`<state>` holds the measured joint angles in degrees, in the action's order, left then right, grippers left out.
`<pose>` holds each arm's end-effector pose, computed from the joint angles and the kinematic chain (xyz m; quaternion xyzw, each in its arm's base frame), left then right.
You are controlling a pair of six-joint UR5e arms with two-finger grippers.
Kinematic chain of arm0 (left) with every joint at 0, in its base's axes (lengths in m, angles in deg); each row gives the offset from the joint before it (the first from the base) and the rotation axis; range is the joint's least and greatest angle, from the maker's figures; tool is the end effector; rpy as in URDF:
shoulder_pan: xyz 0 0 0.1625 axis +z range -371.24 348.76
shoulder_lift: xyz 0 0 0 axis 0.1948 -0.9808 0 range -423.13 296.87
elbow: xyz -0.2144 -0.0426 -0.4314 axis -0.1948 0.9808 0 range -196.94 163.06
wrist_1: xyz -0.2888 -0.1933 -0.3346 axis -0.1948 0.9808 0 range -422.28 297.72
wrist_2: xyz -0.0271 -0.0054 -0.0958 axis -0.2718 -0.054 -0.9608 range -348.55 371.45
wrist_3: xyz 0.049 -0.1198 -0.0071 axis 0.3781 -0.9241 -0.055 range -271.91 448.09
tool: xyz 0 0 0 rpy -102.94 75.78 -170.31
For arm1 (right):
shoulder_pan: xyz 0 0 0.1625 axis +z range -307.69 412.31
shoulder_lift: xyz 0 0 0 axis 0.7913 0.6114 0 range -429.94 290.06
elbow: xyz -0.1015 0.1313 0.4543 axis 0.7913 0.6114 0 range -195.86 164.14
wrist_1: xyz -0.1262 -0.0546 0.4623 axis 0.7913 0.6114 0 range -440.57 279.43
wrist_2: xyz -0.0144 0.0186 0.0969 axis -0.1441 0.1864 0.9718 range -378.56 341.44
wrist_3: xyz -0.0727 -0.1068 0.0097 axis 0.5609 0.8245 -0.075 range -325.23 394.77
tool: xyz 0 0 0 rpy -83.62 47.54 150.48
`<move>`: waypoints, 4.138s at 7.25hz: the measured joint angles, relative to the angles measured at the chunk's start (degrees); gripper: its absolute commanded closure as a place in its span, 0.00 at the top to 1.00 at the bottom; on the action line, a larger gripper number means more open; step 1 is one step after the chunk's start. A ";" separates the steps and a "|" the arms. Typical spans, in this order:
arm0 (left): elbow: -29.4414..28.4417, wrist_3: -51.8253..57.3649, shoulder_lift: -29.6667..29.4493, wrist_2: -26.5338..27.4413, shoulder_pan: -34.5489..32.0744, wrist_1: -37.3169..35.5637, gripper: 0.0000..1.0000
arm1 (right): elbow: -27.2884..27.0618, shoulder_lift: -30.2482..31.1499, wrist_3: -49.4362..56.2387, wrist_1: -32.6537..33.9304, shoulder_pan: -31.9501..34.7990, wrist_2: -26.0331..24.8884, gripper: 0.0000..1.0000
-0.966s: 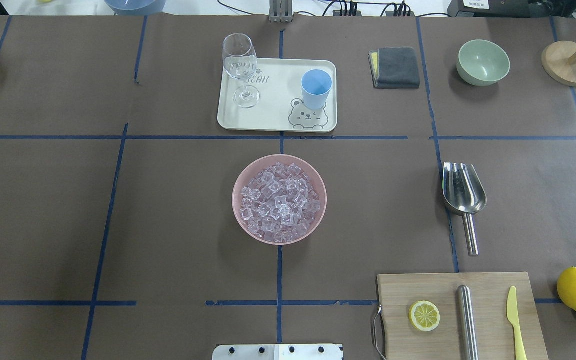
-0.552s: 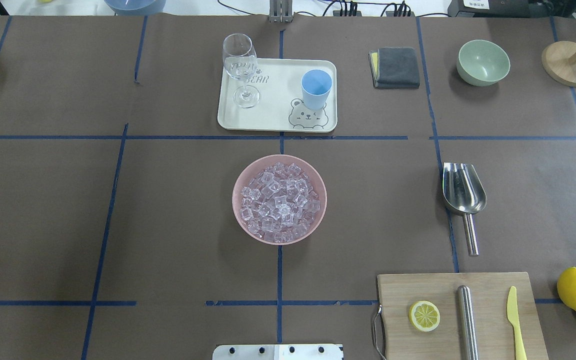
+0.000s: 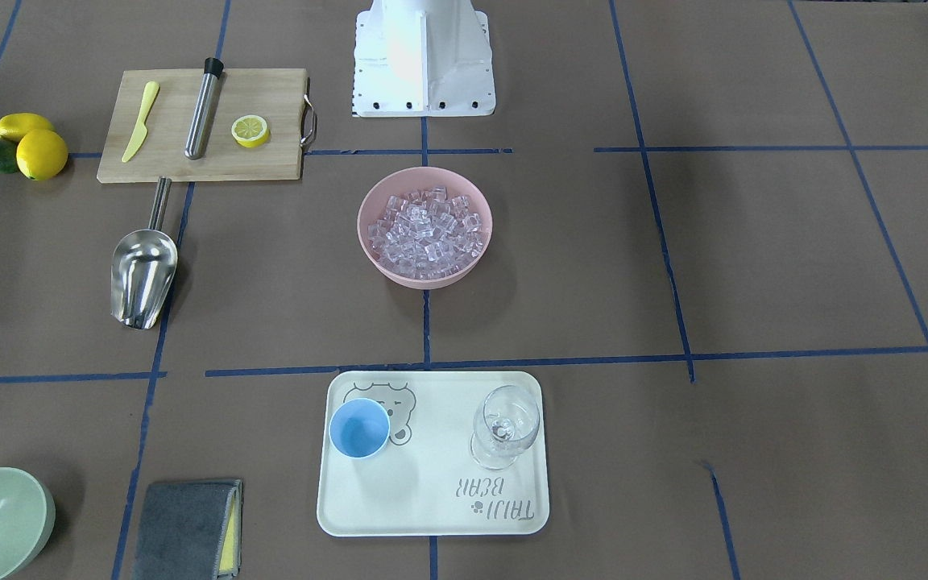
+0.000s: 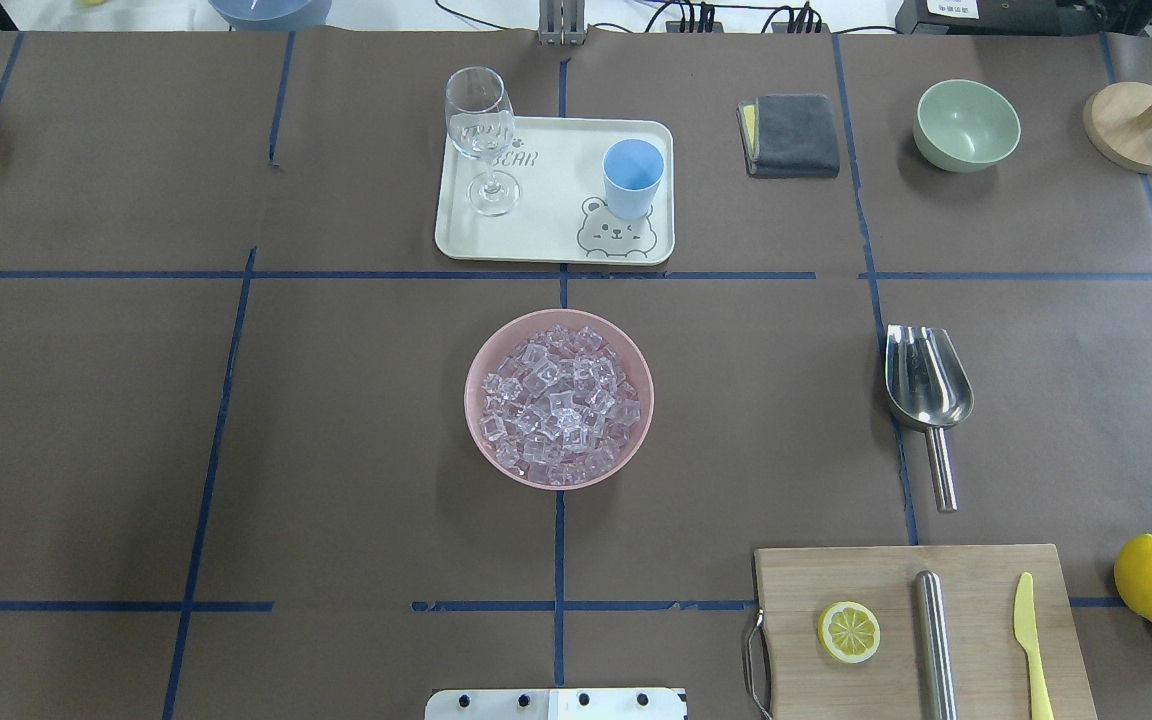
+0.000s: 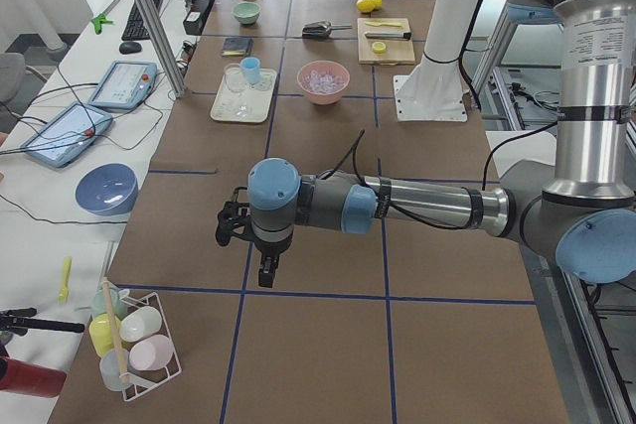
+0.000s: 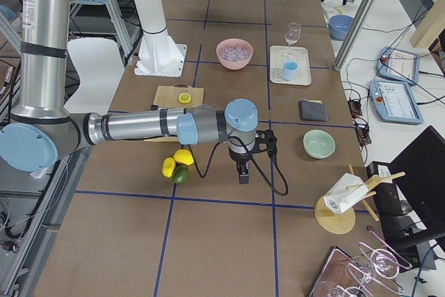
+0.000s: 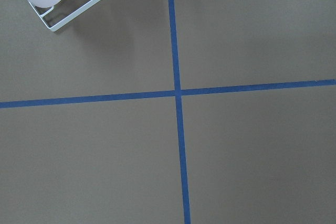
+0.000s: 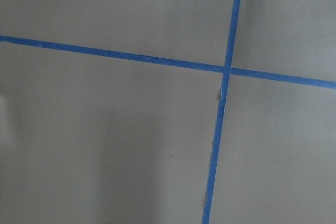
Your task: Put ice in cup with scoop
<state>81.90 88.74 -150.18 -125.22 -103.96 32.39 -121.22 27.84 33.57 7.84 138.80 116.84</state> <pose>-0.0652 -0.5481 0.6671 0.0961 0.3918 0.0199 0.9148 0.0100 -0.5086 0.6545 0.0579 -0.3874 -0.0493 0.9188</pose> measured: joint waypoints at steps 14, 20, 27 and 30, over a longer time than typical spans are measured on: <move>-1.09 -0.34 -1.42 -1.36 20.92 48.68 1.00 | -0.86 -0.02 -0.20 -0.36 -0.01 0.28 1.00; -2.08 -0.46 -15.79 6.85 45.04 49.00 1.00 | -0.94 0.03 -0.34 -3.10 -0.10 0.54 1.00; -8.91 0.38 -25.07 15.61 60.68 50.82 1.00 | -1.60 -0.06 -0.26 -3.36 -0.72 1.04 1.00; -11.90 0.36 -27.11 19.67 63.36 52.48 1.00 | -2.17 -0.12 -0.60 -3.34 -1.46 1.65 1.00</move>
<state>70.01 89.10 -177.29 -105.55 -40.59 84.87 -123.38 27.72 32.97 4.50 137.34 118.50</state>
